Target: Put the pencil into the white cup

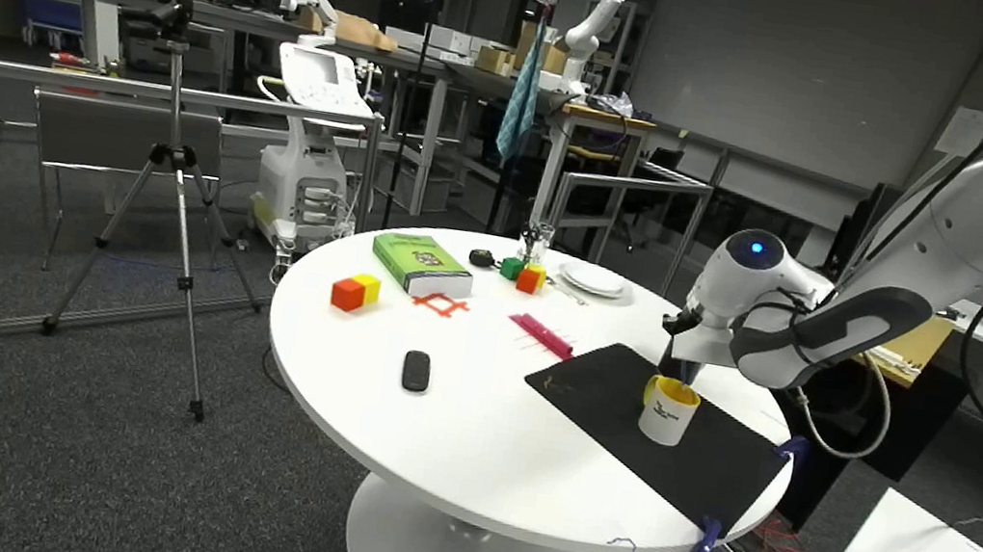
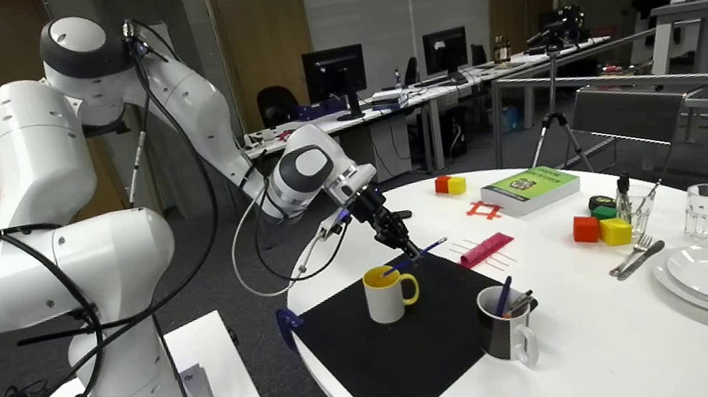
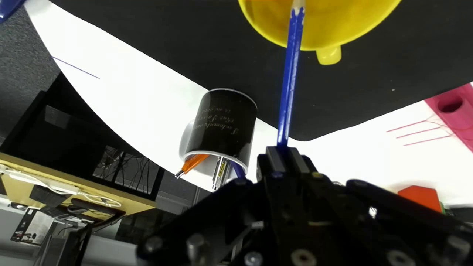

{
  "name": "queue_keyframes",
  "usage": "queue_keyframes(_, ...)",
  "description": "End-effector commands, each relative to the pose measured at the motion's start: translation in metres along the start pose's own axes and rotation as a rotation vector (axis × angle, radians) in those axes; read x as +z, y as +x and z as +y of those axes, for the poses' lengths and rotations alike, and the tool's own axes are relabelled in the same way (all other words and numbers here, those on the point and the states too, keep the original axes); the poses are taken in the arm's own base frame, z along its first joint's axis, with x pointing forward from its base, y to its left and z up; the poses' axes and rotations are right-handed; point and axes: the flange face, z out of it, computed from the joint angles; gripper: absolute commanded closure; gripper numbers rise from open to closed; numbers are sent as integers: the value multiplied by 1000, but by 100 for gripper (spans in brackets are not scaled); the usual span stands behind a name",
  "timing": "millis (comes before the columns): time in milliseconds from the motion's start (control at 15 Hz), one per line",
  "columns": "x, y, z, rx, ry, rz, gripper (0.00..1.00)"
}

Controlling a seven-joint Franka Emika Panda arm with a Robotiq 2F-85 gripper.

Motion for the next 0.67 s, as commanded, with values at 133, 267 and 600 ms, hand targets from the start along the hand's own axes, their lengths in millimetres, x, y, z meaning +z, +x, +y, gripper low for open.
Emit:
queue_keyframes(133, 5, -14, -12, -21, 4, 85, 98)
queue_keyframes(267, 8, -20, -14, -30, 2, 99, 98)
queue_keyframes(600, 8, -33, -17, -42, 21, 137, 98)
